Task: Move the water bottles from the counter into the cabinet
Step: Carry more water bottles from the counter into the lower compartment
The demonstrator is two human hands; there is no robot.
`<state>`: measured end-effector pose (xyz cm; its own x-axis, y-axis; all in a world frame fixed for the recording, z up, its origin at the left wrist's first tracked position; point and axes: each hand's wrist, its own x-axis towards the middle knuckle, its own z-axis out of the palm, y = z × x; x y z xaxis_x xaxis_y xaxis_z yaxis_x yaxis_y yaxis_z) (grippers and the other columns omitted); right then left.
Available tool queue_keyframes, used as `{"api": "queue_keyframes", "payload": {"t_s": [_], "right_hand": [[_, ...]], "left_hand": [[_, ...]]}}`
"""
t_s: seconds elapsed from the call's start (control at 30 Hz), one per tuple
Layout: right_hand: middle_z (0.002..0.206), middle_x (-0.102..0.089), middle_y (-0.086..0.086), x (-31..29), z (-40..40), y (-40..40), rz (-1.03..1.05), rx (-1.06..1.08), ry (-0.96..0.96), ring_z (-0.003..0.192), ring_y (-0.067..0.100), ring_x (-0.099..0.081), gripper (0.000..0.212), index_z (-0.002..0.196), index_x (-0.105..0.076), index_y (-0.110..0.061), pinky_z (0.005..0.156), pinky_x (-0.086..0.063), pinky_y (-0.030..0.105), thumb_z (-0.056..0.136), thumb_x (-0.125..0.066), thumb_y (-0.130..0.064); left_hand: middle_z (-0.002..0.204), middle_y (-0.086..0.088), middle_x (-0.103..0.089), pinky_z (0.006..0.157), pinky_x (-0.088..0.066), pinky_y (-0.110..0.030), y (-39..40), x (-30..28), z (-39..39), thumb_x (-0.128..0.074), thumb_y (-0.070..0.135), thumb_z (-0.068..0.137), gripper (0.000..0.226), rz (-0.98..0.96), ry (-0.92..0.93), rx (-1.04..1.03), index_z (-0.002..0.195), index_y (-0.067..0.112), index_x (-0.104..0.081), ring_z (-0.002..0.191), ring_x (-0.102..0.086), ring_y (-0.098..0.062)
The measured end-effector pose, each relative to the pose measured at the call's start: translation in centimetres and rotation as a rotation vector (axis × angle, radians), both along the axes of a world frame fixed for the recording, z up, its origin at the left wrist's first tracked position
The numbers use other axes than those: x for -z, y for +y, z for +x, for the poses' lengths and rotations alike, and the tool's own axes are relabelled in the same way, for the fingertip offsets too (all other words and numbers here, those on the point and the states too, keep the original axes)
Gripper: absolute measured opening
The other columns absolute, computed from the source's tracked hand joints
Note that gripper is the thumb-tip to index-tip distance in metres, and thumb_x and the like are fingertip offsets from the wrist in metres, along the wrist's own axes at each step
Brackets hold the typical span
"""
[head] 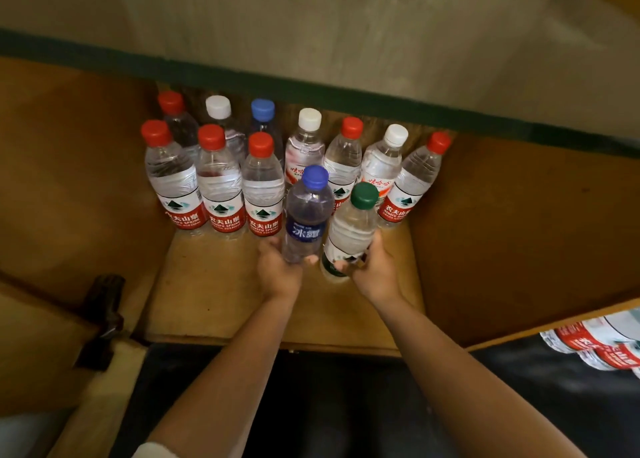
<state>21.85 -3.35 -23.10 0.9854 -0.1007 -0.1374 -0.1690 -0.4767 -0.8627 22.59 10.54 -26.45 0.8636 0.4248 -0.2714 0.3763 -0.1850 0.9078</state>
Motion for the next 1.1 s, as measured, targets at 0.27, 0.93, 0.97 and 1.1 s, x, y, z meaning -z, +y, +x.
{"api": "queue_keyframes", "payload": {"t_s": [0.27, 0.93, 0.97, 1.1], "right_hand": [[0.125, -0.059, 0.002, -0.1, 3.5, 1.4, -0.031, 0.046, -0.005, 0.107, 0.011, -0.052, 0.073, 0.131, -0.035, -0.018, 0.085, -0.039, 0.022, 0.071, -0.076, -0.005], [0.124, -0.06, 0.006, -0.3, 4.5, 2.1, -0.089, 0.144, 0.022, 0.113, 0.028, -0.055, 0.076, 0.131, -0.034, -0.021, 0.084, -0.042, 0.031, 0.069, -0.078, -0.015], [0.124, -0.06, 0.007, -0.3, 4.5, 2.0, -0.108, 0.139, 0.019, 0.113, 0.029, -0.055, 0.076, 0.131, -0.034, -0.02, 0.083, -0.042, 0.031, 0.069, -0.078, -0.015], [0.125, -0.06, 0.01, -0.5, 4.6, 2.1, -0.145, 0.13, 0.016, 0.116, 0.031, -0.054, 0.07, 0.131, -0.032, -0.017, 0.094, -0.046, 0.044, 0.074, -0.073, -0.011]], "left_hand": [[0.108, -0.008, -0.068, 0.069, -0.042, -0.024, -0.2, -0.2, 2.3, -0.084, 0.022, 0.062, 0.048, -0.097, 0.115, -0.06, 0.101, 0.005, -0.063, 0.098, -0.062, -0.023], [0.112, -0.007, -0.067, 0.078, -0.053, -0.033, -0.8, -1.5, 3.1, -0.083, 0.028, 0.064, 0.049, -0.087, 0.237, -0.189, 0.107, 0.015, -0.064, 0.1, -0.064, -0.026], [0.112, -0.007, -0.067, 0.072, -0.049, -0.03, -0.8, -1.6, 3.1, -0.084, 0.029, 0.062, 0.053, -0.111, 0.243, -0.205, 0.107, 0.013, -0.063, 0.1, -0.064, -0.026], [0.11, -0.009, -0.068, 0.067, -0.044, -0.028, -1.3, -1.5, 2.9, -0.087, 0.025, 0.058, 0.055, -0.277, 0.234, -0.297, 0.104, 0.009, -0.062, 0.097, -0.064, -0.027]]}}
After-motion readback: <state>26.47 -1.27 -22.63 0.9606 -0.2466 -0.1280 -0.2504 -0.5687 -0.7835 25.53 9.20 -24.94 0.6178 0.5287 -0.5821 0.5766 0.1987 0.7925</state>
